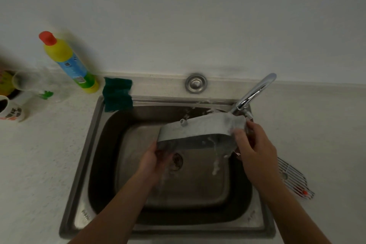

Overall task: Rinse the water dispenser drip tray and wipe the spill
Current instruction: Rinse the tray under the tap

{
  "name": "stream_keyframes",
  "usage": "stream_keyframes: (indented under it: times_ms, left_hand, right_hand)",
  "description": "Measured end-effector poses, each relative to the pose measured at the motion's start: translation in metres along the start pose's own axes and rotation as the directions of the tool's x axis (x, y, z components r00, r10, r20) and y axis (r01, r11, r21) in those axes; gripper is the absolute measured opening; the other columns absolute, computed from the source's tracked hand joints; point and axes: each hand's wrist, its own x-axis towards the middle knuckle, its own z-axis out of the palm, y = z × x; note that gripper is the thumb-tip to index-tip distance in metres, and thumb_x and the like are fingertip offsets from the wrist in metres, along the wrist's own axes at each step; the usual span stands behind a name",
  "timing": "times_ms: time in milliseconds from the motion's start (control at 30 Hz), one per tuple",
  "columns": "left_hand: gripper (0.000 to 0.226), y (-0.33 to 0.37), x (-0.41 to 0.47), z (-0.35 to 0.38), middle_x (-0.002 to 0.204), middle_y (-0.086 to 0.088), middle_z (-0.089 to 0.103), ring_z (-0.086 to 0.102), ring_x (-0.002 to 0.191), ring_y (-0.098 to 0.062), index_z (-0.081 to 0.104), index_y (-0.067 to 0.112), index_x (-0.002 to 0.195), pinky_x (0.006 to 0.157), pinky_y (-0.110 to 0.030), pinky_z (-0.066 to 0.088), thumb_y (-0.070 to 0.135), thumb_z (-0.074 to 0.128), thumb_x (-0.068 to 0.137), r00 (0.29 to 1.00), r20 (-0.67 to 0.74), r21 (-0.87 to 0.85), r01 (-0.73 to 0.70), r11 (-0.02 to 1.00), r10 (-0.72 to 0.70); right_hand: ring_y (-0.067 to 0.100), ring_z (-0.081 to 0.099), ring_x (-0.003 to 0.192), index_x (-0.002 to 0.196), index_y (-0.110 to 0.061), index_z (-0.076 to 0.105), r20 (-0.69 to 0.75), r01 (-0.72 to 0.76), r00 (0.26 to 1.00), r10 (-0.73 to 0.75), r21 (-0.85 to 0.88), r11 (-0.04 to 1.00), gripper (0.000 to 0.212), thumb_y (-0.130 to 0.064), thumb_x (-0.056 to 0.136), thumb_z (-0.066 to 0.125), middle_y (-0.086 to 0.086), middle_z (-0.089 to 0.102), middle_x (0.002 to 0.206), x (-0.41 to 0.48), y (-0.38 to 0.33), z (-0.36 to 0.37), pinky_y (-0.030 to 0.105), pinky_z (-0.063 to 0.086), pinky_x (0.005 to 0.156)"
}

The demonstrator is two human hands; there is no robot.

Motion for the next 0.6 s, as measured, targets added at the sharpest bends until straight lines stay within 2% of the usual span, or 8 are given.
stream_keyframes:
  times_ms: [100, 167, 267, 333, 400, 433, 500, 600]
  left_hand:
    - [0.030, 0.014, -0.012, 0.002, 0.116, -0.011, 0.079, 0.078, 0.102, -0.025, 0.065, 0.017, 0.134, 0.077, -0.038, 0.065, 0.023, 0.056, 0.106, 0.988, 0.031, 0.187, -0.152, 0.971, 0.149]
    - [0.032, 0.026, -0.022, 0.002, 0.122, -0.003, 0.077, 0.076, 0.109, -0.020, 0.067, 0.024, 0.135, 0.090, -0.042, 0.062, 0.023, 0.057, 0.105, 0.963, 0.054, 0.317, -0.267, 0.910, 0.264]
    - [0.034, 0.039, -0.038, -0.003, 0.124, 0.010, 0.075, 0.072, 0.114, -0.010, 0.071, 0.034, 0.128, 0.099, -0.040, 0.057, 0.016, 0.057, 0.103, 0.893, 0.099, 0.500, -0.426, 0.754, 0.439]
    - [0.038, 0.040, -0.044, -0.008, 0.124, 0.013, 0.075, 0.070, 0.116, -0.008, 0.072, 0.035, 0.127, 0.098, -0.037, 0.058, 0.010, 0.056, 0.103, 0.862, 0.109, 0.549, -0.467, 0.693, 0.495]
    - [0.043, 0.035, -0.049, -0.014, 0.122, 0.013, 0.076, 0.071, 0.115, -0.008, 0.075, 0.039, 0.120, 0.094, -0.032, 0.060, 0.006, 0.053, 0.104, 0.861, 0.122, 0.544, -0.474, 0.692, 0.494]
    - [0.044, 0.032, -0.050, -0.016, 0.122, 0.012, 0.076, 0.071, 0.115, -0.008, 0.076, 0.039, 0.118, 0.092, -0.030, 0.061, 0.006, 0.051, 0.104, 0.871, 0.118, 0.525, -0.463, 0.714, 0.477]
    - [0.042, 0.026, -0.050, -0.021, 0.126, 0.010, 0.075, 0.070, 0.117, -0.010, 0.074, 0.039, 0.122, 0.090, -0.029, 0.059, 0.010, 0.048, 0.106, 0.896, 0.080, 0.506, -0.414, 0.757, 0.436]
    - [0.035, 0.022, -0.044, -0.028, 0.126, 0.006, 0.075, 0.068, 0.119, -0.016, 0.070, 0.030, 0.131, 0.090, -0.033, 0.054, 0.019, 0.047, 0.107, 0.941, 0.010, 0.476, -0.302, 0.826, 0.339]
  right_hand:
    - [0.013, 0.068, 0.100, 0.145, -0.030, 0.051, 0.051, -0.096, 0.994, 0.096, 0.010, 0.995, 0.041, -0.040, 0.105, 0.046, -0.002, 0.068, 0.118, 0.004, 0.014, -0.004, 0.046, 0.060, 0.089]
    - [0.010, 0.067, 0.095, 0.150, -0.030, 0.046, 0.065, -0.108, 0.992, 0.109, -0.014, 0.994, 0.044, -0.037, 0.107, 0.042, -0.002, 0.067, 0.117, 0.007, 0.020, -0.004, 0.048, 0.060, 0.089]
    - [0.014, 0.067, 0.097, 0.147, -0.036, 0.045, 0.039, -0.124, 0.991, 0.125, -0.018, 0.992, 0.039, -0.030, 0.109, 0.039, 0.001, 0.065, 0.119, 0.014, 0.025, 0.002, 0.051, 0.059, 0.091]
    - [0.021, 0.066, 0.109, 0.140, -0.039, 0.049, 0.058, -0.211, 0.977, 0.205, 0.147, 0.966, 0.034, -0.027, 0.110, 0.037, 0.001, 0.064, 0.127, 0.020, 0.024, 0.008, 0.051, 0.059, 0.092]
    - [0.020, 0.064, 0.113, 0.125, -0.046, 0.057, 0.111, -0.317, 0.948, 0.297, 0.352, 0.881, 0.029, -0.032, 0.110, 0.037, -0.006, 0.064, 0.124, 0.023, 0.015, 0.014, 0.045, 0.060, 0.084]
    - [0.019, 0.064, 0.112, 0.116, -0.052, 0.058, 0.123, -0.328, 0.945, 0.304, 0.398, 0.857, 0.025, -0.038, 0.108, 0.038, -0.010, 0.064, 0.120, 0.025, 0.010, 0.016, 0.042, 0.060, 0.080]
    - [0.018, 0.064, 0.111, 0.107, -0.055, 0.056, 0.127, -0.286, 0.958, 0.256, 0.399, 0.871, 0.019, -0.047, 0.106, 0.038, -0.012, 0.062, 0.119, 0.028, 0.002, 0.017, 0.039, 0.060, 0.074]
    - [0.022, 0.064, 0.113, 0.121, -0.041, 0.052, 0.129, -0.195, 0.978, 0.162, 0.310, 0.931, 0.019, -0.045, 0.107, 0.039, -0.006, 0.059, 0.124, 0.029, -0.004, 0.017, 0.044, 0.063, 0.078]
